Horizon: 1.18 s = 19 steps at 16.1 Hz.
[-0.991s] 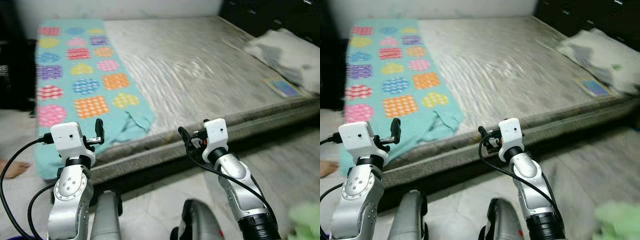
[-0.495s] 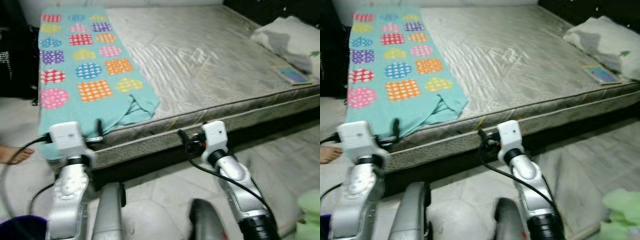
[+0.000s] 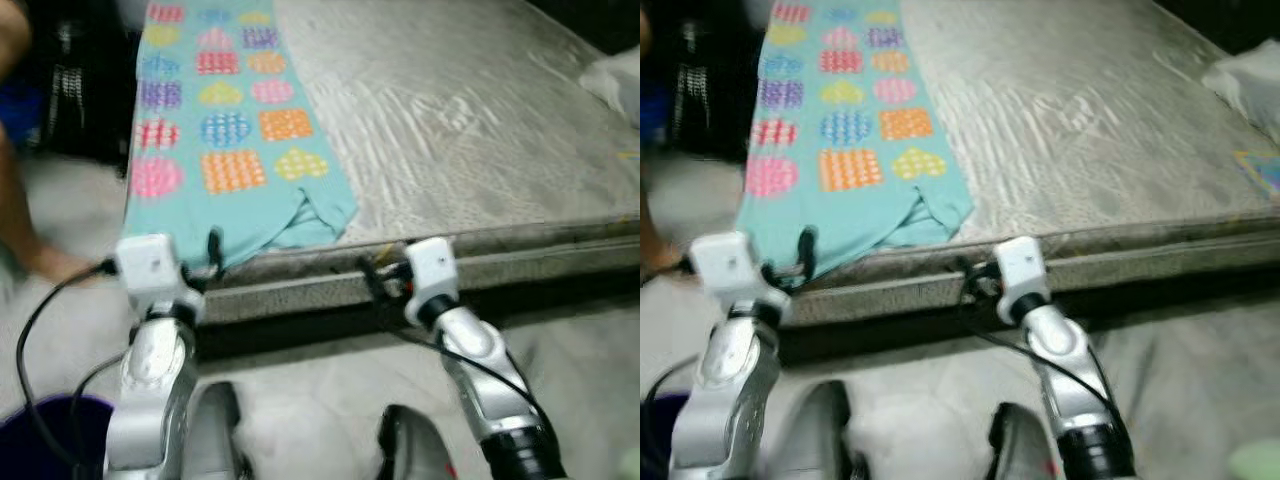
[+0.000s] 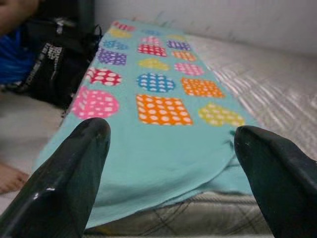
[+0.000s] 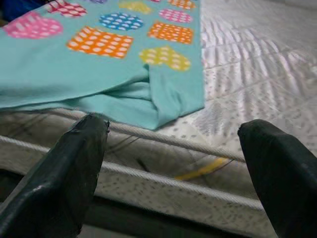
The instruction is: Clean up the room
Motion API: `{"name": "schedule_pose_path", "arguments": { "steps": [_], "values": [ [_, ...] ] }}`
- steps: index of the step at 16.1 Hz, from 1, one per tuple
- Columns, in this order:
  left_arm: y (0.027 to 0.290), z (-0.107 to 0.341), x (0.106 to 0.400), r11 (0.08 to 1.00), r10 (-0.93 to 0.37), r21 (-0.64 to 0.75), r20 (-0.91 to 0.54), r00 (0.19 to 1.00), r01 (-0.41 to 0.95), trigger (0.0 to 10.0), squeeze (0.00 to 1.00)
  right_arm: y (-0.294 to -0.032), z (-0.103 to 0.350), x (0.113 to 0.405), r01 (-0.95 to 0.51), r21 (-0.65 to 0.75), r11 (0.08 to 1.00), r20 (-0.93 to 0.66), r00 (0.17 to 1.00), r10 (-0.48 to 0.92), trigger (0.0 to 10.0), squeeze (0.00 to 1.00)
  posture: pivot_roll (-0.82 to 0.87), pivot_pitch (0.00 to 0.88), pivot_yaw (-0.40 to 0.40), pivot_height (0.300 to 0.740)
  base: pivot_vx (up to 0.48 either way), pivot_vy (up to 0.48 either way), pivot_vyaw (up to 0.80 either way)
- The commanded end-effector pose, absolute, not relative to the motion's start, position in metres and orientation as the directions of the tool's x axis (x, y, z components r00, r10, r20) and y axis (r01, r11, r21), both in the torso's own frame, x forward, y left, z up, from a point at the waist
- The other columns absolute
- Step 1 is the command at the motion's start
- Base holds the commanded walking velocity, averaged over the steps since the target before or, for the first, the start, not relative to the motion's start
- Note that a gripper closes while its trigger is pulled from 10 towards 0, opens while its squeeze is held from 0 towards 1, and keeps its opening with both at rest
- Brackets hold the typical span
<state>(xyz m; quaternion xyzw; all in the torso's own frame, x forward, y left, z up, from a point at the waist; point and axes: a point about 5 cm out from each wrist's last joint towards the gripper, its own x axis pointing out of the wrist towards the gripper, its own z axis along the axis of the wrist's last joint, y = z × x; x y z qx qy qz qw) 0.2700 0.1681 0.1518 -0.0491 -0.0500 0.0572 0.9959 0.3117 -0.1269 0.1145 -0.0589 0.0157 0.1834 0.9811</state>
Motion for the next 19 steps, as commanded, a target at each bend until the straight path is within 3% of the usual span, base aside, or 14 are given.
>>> {"name": "schedule_pose_path", "arguments": {
  "steps": [1,19],
  "values": [
    [0.1734,0.1491,0.2673,0.986,0.136,-0.103,0.084,0.987,-0.128,10.0,0.0,-0.1211,0.1142,0.3107,-0.382,-0.104,0.918,-0.052,0.924,0.379,10.0,0.0,0.04,0.124,-0.071,0.548,0.27,0.0,0.0],
    [0.1683,0.1503,0.2695,0.99,0.103,-0.106,0.098,0.99,-0.093,10.0,0.0,-0.1219,0.1132,0.3119,-0.38,-0.099,0.92,-0.052,0.925,0.376,10.0,0.0,0.04,0.112,-0.07,0.548,0.353,0.0,0.0]
  ]
}}
